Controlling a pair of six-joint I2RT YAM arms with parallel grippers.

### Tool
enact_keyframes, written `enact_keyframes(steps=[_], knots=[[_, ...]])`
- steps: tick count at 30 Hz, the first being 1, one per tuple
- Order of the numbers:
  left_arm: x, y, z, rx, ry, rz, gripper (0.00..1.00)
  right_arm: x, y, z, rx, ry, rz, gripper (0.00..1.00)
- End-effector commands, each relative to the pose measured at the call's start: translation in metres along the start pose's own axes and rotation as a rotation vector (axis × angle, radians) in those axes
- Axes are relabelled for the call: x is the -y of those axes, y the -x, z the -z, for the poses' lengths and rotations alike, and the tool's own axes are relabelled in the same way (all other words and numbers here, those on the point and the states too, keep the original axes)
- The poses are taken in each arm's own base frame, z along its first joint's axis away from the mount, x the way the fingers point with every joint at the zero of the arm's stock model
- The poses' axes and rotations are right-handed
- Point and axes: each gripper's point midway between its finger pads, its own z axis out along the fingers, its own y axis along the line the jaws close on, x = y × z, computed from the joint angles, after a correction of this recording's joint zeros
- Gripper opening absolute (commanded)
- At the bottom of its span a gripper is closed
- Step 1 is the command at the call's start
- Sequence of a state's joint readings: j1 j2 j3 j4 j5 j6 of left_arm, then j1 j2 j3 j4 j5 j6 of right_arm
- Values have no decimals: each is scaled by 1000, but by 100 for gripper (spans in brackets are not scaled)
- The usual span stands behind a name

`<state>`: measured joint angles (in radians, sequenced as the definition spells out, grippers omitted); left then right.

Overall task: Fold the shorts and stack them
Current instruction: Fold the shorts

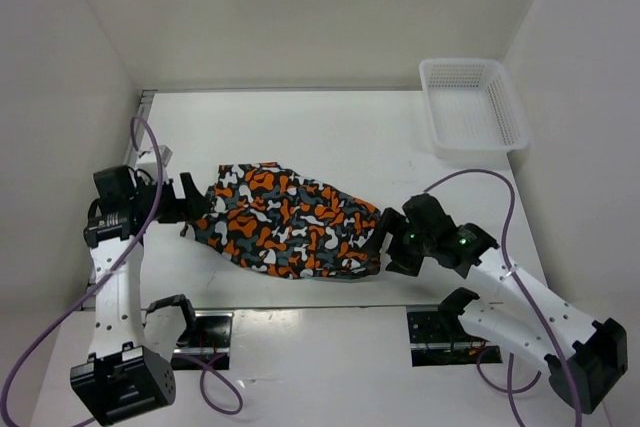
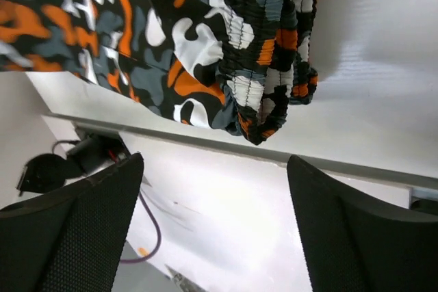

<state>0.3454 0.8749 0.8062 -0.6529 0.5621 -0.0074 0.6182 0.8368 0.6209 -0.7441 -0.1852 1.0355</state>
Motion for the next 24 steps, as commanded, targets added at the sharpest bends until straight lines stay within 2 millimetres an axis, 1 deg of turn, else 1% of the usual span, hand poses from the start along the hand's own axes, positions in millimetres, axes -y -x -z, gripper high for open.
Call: enact_keyframes(steps=[1,2,3,4,5,6,7,8,9,10,11,12,13,15,16,17,18,19,20,21,22,24], knots=[[2,22,5,67,-10,-45,100,-5,12,12,92,12,-62,91],[2,27,4,85,-8,-58,100,-5,17,11,118,11,-61,91],[5,37,6,114,-23,-78,100,-11,23,14,137,29,-70,91],[7,42,6,134,-33,-93,100,-13,31,15,159,40,-87,91],[8,51,6,154,-41,-108,100,-12,37,13,172,36,-89,91],[8,66,8,196,-38,-139,98,-16,41,14,178,59,-88,91],[10,73,9,220,-45,-157,90,-13,52,13,198,55,-98,91],[13,87,6,257,-82,-190,82,-16,58,12,204,72,-103,91],[16,91,4,254,-93,-197,63,-19,58,12,185,101,-104,91],[13,89,-9,212,-116,-173,53,-19,63,9,186,103,-122,91],[19,80,-16,169,-157,-159,50,-23,66,8,198,123,-130,91],[21,79,-22,151,-169,-155,50,-26,65,5,179,135,-138,91],[20,73,-32,115,-184,-141,50,-23,66,-2,168,119,-143,91],[19,56,-49,48,-173,-129,54,-26,69,-8,168,121,-152,91],[19,56,-54,42,-170,-137,54,-21,73,-11,175,98,-151,91],[24,48,-62,16,-179,-149,55,-17,77,-15,177,72,-150,91],[22,38,-74,-21,-182,-140,55,-15,81,-18,191,56,-143,91],[23,32,-80,-50,-182,-137,55,-12,82,-21,194,41,-147,91],[26,26,-89,-76,-185,-150,54,-10,83,-26,187,30,-137,91],[23,18,-100,-131,-181,-131,52,-7,82,-29,181,21,-140,91],[23,15,-107,-154,-179,-129,50,-10,85,-29,191,36,-136,91],[24,9,-117,-197,-195,-115,49,-5,82,-37,179,34,-137,91]])
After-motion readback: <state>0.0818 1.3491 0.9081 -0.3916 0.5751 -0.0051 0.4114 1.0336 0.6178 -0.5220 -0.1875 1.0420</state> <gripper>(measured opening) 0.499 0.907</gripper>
